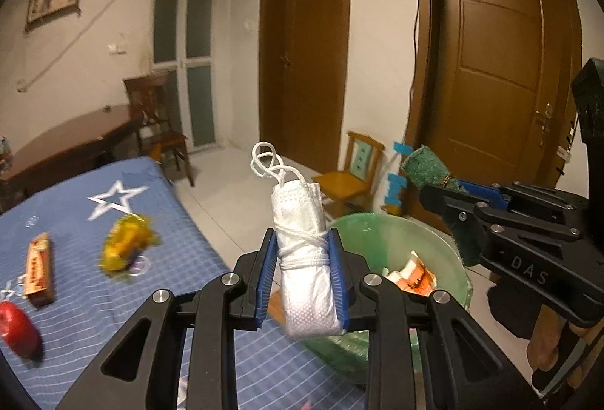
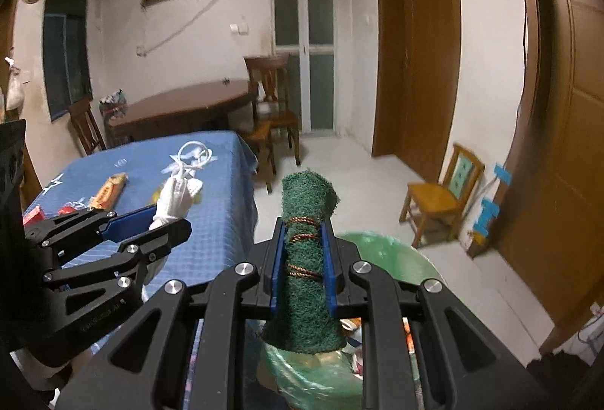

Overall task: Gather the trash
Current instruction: 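Carry the tissue and cloth over the green bin and open both tools to drop them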

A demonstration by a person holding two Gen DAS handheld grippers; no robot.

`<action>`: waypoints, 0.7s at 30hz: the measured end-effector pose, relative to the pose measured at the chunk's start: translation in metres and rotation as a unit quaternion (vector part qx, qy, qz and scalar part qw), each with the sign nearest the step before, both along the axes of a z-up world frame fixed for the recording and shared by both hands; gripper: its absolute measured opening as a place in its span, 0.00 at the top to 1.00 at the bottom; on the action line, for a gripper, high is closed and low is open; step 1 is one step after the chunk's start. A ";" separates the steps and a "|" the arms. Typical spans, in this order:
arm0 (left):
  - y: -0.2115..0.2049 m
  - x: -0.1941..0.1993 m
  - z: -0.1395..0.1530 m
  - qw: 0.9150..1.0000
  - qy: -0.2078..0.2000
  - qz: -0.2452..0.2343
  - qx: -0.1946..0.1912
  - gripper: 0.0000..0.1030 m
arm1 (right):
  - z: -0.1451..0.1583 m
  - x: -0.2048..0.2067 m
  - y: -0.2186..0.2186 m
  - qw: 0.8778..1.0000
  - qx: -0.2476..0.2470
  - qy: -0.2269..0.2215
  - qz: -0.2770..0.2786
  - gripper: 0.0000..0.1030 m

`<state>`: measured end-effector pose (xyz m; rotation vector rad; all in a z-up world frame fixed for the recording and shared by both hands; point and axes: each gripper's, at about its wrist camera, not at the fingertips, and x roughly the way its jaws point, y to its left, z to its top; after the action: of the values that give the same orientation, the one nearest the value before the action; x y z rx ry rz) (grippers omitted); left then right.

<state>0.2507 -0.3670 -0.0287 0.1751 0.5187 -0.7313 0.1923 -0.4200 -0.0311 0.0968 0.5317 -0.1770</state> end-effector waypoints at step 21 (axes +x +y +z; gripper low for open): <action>-0.116 0.061 -0.107 0.987 0.114 -0.098 0.062 0.72 | -0.069 0.019 -0.090 0.989 0.088 0.110 -0.032 0.85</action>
<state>0.3113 -0.4829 -0.1358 0.2628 0.7749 -0.9174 0.2110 -0.5099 -0.1002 0.2681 0.7653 -0.2049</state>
